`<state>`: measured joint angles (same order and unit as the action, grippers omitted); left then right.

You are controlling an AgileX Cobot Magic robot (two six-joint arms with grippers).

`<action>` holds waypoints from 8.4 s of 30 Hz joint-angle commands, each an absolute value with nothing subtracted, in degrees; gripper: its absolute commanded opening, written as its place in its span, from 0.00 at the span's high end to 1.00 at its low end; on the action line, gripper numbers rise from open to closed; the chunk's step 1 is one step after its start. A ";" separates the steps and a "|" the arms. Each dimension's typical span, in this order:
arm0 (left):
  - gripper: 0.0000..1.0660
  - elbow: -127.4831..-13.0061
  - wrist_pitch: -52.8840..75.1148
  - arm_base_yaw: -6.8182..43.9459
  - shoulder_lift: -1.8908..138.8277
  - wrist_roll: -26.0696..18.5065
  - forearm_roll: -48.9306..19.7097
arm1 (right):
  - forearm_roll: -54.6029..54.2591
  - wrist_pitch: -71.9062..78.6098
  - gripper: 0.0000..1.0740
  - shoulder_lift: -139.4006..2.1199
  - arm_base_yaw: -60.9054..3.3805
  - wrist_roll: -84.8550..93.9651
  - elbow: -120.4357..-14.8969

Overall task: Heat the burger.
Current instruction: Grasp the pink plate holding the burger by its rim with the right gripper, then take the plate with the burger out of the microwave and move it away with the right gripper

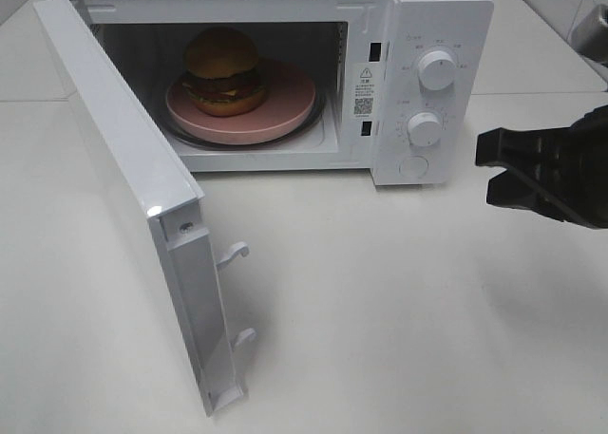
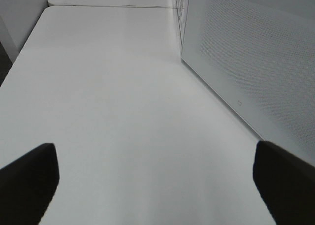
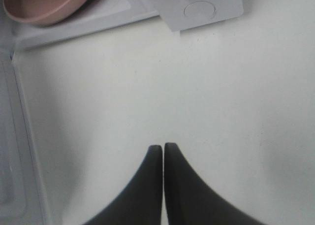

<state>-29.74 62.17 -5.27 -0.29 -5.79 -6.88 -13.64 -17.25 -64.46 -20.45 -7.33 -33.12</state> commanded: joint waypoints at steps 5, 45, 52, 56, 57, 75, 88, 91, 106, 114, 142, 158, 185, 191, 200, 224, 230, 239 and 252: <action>0.06 -29.62 61.48 -5.44 -0.97 -5.56 -7.33 | -13.01 -29.11 0.99 -63.88 -20.28 15.53 -37.30; 0.06 -29.62 61.48 -5.44 -0.97 -5.56 -7.33 | -5.16 -39.25 0.09 -63.88 -20.28 72.08 -44.58; 0.06 -29.62 61.48 -5.44 -0.97 -5.56 -7.33 | -5.10 -35.64 0.15 -63.88 -20.28 72.08 -44.58; 0.06 -29.62 61.48 -5.44 -0.97 -5.56 -7.33 | -5.27 -31.91 0.17 -64.00 -20.28 72.02 -44.58; 0.06 -29.62 61.48 -5.44 -0.97 -5.56 -7.33 | -5.27 -31.91 0.17 -64.00 -20.28 72.02 -44.58; 0.06 -29.62 61.48 -5.44 -0.97 -5.56 -7.33 | 1.15 -26.76 0.20 -78.55 -33.80 65.43 -52.48; 0.06 -29.62 61.48 -5.44 -0.97 -5.56 -7.33 | 2.52 -19.08 0.22 -88.92 -37.82 64.29 -57.30; 0.06 -29.62 61.48 -5.44 -0.97 -5.56 -7.33 | 3.61 -18.16 0.22 -90.41 -37.82 63.43 -58.56; 0.06 -29.62 61.48 -5.44 -0.97 -5.56 -7.33 | 12.66 -16.90 0.24 -104.62 -37.82 53.86 -71.33; 0.06 -29.62 61.48 -5.44 -0.97 -5.56 -7.33 | 10.89 -14.32 0.24 -110.35 -37.64 52.94 -75.75; 0.06 -29.62 61.48 -5.44 -0.97 -5.56 -7.33 | 10.54 -14.61 0.18 -125.42 -34.84 51.51 -90.18; 0.06 -29.62 61.48 -5.44 -0.97 -5.56 -7.33 | 10.94 -14.38 0.19 -132.41 -34.09 51.51 -100.67; 0.06 -29.62 61.48 -5.44 -0.97 -5.56 -7.33 | -2.98 -21.49 0.23 -137.22 -34.09 66.69 -105.14; 0.06 -29.62 61.48 -5.44 -0.97 -5.56 -7.33 | -4.30 -21.77 0.25 -137.22 -34.09 67.78 -105.14; 0.06 -29.62 61.48 -5.44 -0.97 -5.56 -7.33 | -3.84 -23.15 0.38 -137.22 -33.40 67.55 -105.14; 0.06 -29.62 61.48 -5.44 -0.97 -5.56 -7.33 | -5.73 -35.07 1.00 -133.90 -34.26 71.10 -105.08; 0.06 -29.62 61.48 -5.44 -0.97 -5.56 -7.33 | -5.50 -34.32 1.00 -131.67 -34.32 71.62 -102.44; 0.06 -29.62 61.48 -5.44 -0.97 -5.56 -7.33 | -4.87 -31.46 1.00 -127.37 -35.12 72.59 -95.80; 0.06 -29.62 61.48 -5.44 -0.97 -5.56 -7.33 | -3.72 -31.23 1.00 -122.90 -39.25 72.54 -90.24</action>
